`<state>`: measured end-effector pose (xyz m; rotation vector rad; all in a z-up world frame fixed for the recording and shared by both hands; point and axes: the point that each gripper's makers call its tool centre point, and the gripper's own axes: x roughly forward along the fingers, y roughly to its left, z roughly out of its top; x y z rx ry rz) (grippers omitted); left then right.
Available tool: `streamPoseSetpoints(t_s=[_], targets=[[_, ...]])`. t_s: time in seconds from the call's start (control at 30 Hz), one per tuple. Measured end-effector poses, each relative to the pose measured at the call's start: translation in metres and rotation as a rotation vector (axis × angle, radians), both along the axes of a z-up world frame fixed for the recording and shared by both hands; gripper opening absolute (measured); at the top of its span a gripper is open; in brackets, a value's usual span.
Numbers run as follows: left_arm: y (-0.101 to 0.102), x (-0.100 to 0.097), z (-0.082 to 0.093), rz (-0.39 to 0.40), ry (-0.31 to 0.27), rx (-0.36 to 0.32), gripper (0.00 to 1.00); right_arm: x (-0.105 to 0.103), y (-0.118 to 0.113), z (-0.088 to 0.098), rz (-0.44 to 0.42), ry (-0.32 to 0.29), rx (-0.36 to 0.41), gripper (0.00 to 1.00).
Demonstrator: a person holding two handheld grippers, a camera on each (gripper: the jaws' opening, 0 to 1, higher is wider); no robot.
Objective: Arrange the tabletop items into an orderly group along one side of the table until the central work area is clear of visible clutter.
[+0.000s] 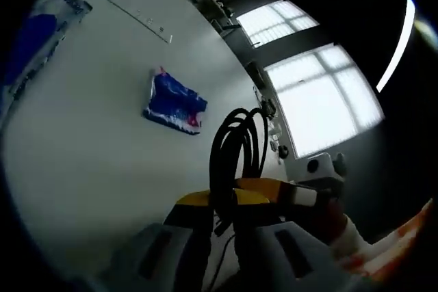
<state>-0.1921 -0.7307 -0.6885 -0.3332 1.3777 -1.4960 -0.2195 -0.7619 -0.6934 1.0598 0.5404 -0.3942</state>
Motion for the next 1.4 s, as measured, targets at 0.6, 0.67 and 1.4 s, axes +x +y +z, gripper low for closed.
streamPoseSetpoints(t_s=[0.6, 0.67, 1.4], targets=[[-0.01, 0.006, -0.052, 0.028, -0.016, 0.189, 0.09, -0.007, -0.008, -0.043, 0.049, 0.152, -0.073, 0.11], [-0.01, 0.007, -0.053, 0.037, -0.016, 0.2, 0.1, -0.008, -0.009, -0.044, 0.049, 0.157, -0.077, 0.11], [-0.011, 0.005, -0.069, 0.04, -0.024, 0.237, 0.18, -0.019, -0.013, -0.061, 0.118, 0.23, -0.148, 0.17]])
